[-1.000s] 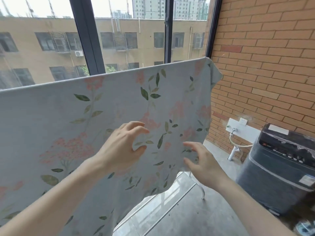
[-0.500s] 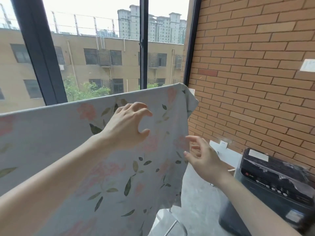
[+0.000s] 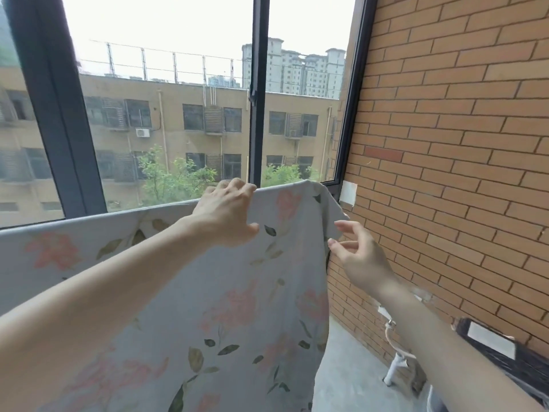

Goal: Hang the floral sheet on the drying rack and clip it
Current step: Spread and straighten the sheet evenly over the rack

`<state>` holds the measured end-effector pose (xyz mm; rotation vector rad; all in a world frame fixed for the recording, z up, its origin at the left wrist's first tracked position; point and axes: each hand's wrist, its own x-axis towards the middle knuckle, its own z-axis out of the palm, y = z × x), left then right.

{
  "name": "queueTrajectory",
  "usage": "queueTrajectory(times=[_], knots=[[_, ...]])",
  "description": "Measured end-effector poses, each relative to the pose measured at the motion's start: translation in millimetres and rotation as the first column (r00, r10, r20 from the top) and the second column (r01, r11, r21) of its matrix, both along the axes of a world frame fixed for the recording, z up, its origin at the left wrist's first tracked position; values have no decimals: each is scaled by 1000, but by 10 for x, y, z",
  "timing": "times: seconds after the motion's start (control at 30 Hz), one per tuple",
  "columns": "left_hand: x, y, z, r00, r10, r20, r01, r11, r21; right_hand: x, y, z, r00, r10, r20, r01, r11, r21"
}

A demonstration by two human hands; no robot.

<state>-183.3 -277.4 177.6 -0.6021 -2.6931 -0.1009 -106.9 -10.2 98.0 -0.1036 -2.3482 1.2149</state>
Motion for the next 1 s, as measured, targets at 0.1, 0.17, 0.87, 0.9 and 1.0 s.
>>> queueTrajectory(times=[0.1,0.17,0.87,0.9,1.0], knots=[[-238,261,0,997,64,50,-64,998,-3,-442,301,81,1000,-7,5,7,1000,20],[-366,406,-42,994,109,28,-109,994,-10,-746,507,109,1000,-20,-9,20,1000,24],[-432,575,-47,964,259,-53,-253,962,101,-2717,1152,586,984,-23,-175,33,998,53],[-444,578,-45,965,257,-52,-251,963,101,-2782,1110,662,982,-15,-187,29,997,70],[-485,558,-47,967,252,-45,-246,963,112,-3017,985,798,981,25,-194,-8,996,88]])
